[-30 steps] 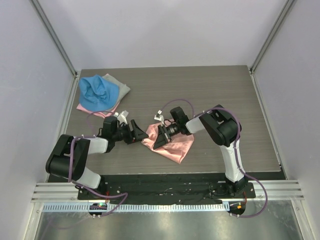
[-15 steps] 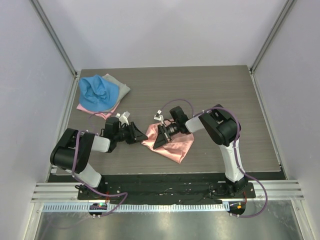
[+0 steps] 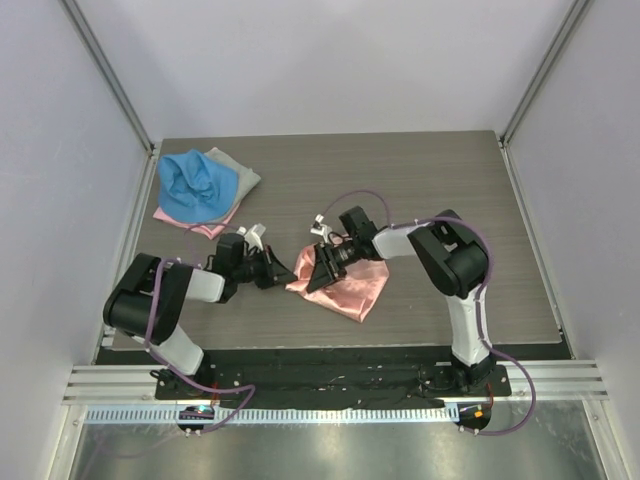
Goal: Fold the napkin, place the utensils inside, and roll it up
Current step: Roll the napkin with the utensil
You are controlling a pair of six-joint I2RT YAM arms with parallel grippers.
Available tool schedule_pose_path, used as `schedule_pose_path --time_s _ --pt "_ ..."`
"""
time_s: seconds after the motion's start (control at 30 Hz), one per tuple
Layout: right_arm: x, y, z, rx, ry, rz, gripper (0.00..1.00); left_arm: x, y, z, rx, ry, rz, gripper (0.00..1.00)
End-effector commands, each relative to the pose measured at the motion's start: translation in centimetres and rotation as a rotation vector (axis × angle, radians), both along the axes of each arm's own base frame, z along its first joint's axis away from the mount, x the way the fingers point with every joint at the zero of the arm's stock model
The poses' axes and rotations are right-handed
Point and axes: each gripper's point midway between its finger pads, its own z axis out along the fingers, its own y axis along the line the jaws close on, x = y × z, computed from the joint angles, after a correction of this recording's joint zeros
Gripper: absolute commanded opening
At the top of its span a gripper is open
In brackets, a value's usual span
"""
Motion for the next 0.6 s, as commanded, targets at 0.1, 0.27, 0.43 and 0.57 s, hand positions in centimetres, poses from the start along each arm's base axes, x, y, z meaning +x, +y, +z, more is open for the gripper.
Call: schedule_pose_path --time_s 0.1,0.27,0.43,0.57 --pt "4.5 -2.2 2.1 -0.217 -0.332 -0.174 0.61 -0.7 0.4 -0.4 0.154 0.079 -0.004 0.00" --pt "3.1 -1.9 5.1 -0.303 -0.556 -0.168 0.69 -0.6 1.3 -0.1 0.217 0.134 0.040 0.00" --pt "3.0 -2.2 6.5 -0.460 -0.932 -0.230 0.74 -0.8 1.6 0.2 0.245 0.201 0.062 0.00" --pt "1.5 -2.3 6.2 -0.529 -1.043 -0.213 0.74 -0.7 1.9 0.5 0.274 0.225 0.071 0.00"
